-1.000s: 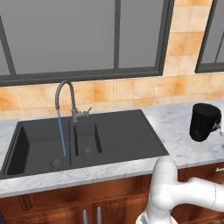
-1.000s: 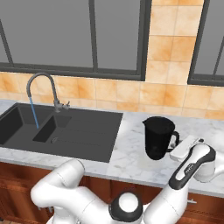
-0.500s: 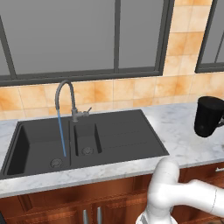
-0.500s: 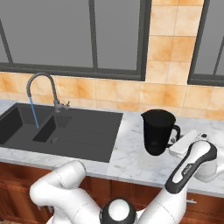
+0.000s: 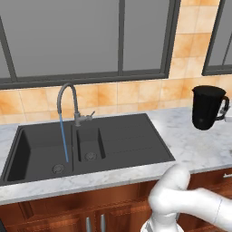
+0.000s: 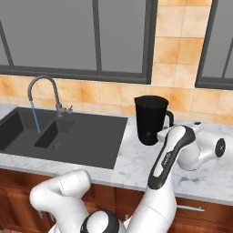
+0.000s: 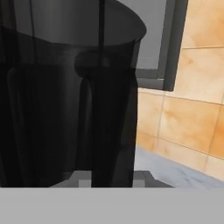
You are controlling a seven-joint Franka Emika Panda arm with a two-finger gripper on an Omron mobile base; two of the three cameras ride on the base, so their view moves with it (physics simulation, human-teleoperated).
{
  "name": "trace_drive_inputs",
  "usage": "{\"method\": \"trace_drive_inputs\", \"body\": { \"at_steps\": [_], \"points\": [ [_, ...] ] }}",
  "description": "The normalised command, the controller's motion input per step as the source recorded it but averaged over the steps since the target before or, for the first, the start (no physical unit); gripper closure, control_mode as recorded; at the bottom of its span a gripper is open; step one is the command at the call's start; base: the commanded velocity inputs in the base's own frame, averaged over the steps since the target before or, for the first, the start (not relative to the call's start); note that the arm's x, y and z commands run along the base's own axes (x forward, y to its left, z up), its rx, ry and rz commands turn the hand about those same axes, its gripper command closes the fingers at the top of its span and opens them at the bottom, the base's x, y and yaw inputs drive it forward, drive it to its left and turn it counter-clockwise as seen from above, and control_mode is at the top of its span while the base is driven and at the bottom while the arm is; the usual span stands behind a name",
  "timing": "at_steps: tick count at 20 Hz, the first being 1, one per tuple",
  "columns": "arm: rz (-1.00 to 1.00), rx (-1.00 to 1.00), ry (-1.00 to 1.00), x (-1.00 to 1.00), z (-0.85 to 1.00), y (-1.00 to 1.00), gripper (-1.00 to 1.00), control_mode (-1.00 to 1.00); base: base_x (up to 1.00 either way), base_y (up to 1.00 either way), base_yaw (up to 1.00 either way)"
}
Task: Turn on the sink faucet and place the jug under the water for a few seconds to fill it up.
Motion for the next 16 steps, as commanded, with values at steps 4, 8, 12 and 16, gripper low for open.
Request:
{"method": "trace_drive_inputs", "body": {
  "at_steps": [4,8,12,16],
  "points": [
    [-0.39,0.00,0.14,-0.02,0.49,0.98,1.00,-1.00,0.00,0.00,0.00],
    [-0.41,0.00,0.11,0.00,0.77,0.90,1.00,-1.00,0.00,0.00,0.00],
    [-0.43,0.00,0.08,0.00,0.85,0.88,1.00,-1.00,0.00,0.00,0.00],
    [-0.44,0.00,0.10,0.00,0.82,0.79,1.00,-1.00,0.00,0.00,0.00]
  ]
}}
